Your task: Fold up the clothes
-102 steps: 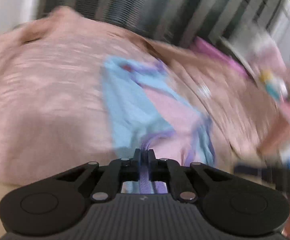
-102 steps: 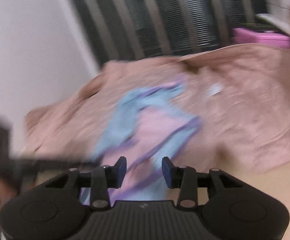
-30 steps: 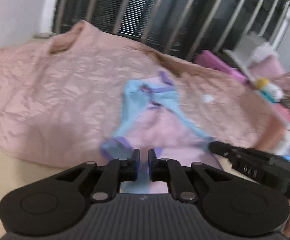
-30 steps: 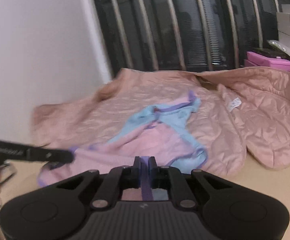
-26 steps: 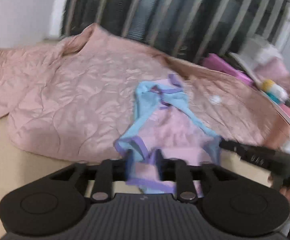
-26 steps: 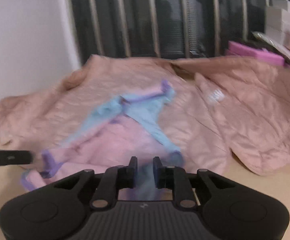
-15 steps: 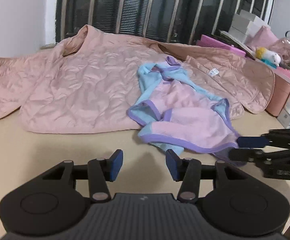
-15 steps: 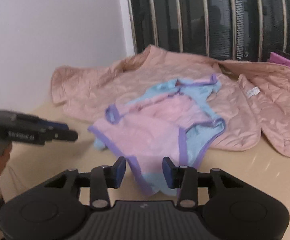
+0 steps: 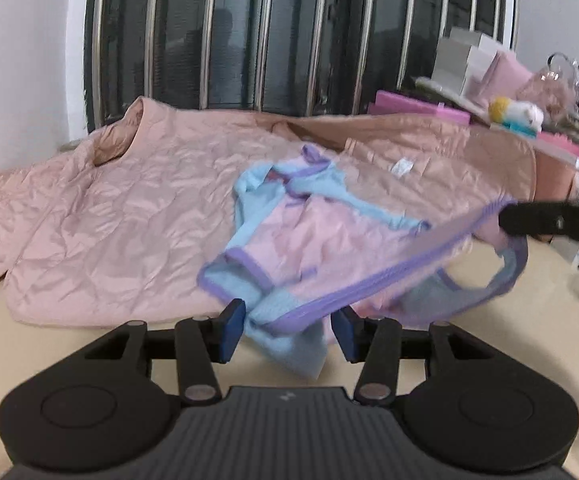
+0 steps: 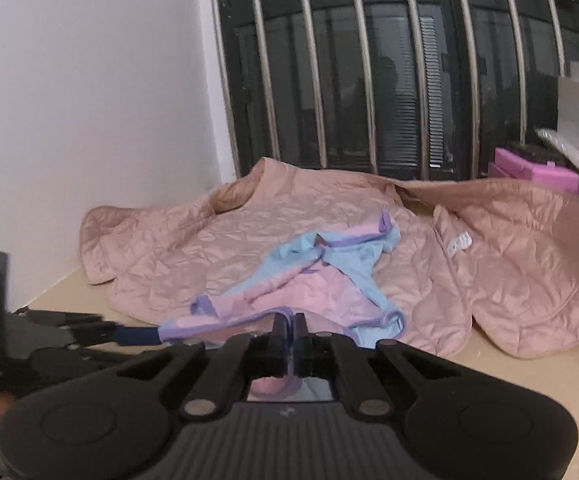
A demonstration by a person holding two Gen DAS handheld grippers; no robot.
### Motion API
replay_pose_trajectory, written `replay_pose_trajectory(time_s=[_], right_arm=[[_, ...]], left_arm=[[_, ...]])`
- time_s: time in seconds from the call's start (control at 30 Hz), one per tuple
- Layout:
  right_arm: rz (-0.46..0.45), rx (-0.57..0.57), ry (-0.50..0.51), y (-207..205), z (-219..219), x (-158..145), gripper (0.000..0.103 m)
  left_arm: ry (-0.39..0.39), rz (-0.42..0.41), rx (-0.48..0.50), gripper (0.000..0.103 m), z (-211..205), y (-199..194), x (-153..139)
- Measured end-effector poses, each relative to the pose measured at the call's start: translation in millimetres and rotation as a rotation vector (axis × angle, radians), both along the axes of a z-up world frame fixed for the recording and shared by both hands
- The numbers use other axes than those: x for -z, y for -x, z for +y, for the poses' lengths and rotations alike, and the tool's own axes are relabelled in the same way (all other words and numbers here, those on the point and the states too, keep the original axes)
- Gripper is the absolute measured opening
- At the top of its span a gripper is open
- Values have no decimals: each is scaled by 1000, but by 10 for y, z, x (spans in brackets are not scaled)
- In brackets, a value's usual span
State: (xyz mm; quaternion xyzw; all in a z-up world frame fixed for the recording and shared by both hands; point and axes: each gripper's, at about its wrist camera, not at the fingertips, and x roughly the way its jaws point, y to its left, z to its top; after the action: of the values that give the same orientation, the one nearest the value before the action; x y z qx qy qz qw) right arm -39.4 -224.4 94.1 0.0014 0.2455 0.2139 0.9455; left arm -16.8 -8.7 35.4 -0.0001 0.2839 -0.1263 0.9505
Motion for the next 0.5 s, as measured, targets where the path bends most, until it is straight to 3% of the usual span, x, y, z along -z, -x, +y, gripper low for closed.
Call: replay_pose_trajectory(time_s=[0.07,0.13,0.2,0.23,0.5], right_arm=[[-7,-1,14,48,7,-21,2],[-7,9,5,69,-12,-31,2],[-13,29,1,83,-27,-39,2],[-14,35,3,88,-36,-49,2],[-74,77,91,368,-95,-42,1]], left_arm=[[15,-13,2,48,-28,-23,-28],[-21,-2,-21,43,-73,-85,1],[-35,17,-47,22,-72,-135,26],[-31,31,-62,18,-49,-153,35],[16,39,-123,9,283,176,-42]])
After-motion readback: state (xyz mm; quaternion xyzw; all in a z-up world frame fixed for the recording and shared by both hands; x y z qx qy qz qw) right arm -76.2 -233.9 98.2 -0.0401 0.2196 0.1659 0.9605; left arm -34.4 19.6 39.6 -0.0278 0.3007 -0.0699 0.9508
